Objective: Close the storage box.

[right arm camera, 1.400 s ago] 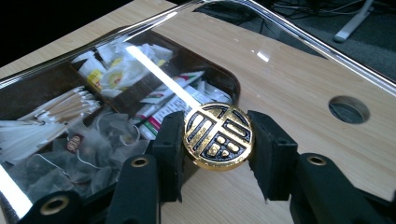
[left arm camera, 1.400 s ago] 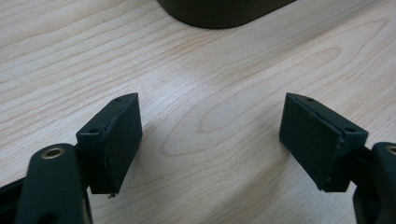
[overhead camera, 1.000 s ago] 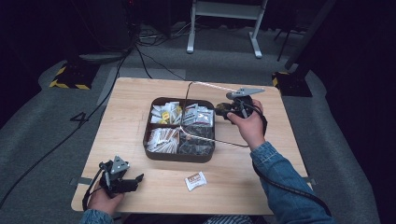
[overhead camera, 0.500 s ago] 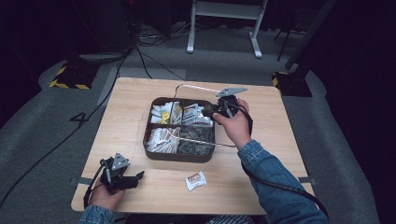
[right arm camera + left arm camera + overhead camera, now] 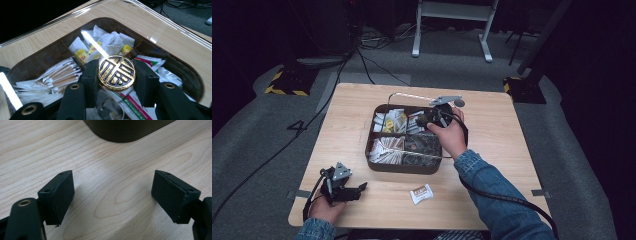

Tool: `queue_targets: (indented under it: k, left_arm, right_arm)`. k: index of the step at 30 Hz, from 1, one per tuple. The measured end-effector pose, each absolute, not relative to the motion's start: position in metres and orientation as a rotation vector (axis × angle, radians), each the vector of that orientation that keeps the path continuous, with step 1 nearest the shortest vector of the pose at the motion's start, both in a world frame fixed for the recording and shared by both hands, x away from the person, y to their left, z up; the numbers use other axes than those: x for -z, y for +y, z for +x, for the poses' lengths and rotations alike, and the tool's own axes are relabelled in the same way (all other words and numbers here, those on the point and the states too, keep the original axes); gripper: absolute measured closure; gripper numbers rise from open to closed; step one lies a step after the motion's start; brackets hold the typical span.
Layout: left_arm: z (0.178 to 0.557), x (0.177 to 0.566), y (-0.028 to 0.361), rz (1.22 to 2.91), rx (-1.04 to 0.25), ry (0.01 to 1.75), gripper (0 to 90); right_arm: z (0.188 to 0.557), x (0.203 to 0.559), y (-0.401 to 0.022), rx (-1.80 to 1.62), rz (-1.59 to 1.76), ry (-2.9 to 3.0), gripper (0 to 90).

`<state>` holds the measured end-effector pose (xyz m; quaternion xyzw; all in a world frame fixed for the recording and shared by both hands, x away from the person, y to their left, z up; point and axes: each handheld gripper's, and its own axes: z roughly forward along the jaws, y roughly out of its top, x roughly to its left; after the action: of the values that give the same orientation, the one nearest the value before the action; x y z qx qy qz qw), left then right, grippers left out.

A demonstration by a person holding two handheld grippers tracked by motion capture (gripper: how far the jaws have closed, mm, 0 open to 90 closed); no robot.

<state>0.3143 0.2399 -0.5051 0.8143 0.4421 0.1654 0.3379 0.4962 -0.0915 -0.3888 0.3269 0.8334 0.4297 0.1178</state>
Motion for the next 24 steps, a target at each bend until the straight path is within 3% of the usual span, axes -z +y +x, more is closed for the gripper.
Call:
queue_targets:
  k: [10,24]
  left_arm:
    - [0.316,0.505,0.24,2.125,-0.434,1.149,18.9]
    - [0.316,0.505,0.24,2.125,-0.434,1.15,18.9]
  right_arm:
    - [0.499,0.406,-0.059,-1.197,0.928,2.471,58.5]
    - [0.502,0.426,-0.045,-1.187,0.917,2.509,58.5]
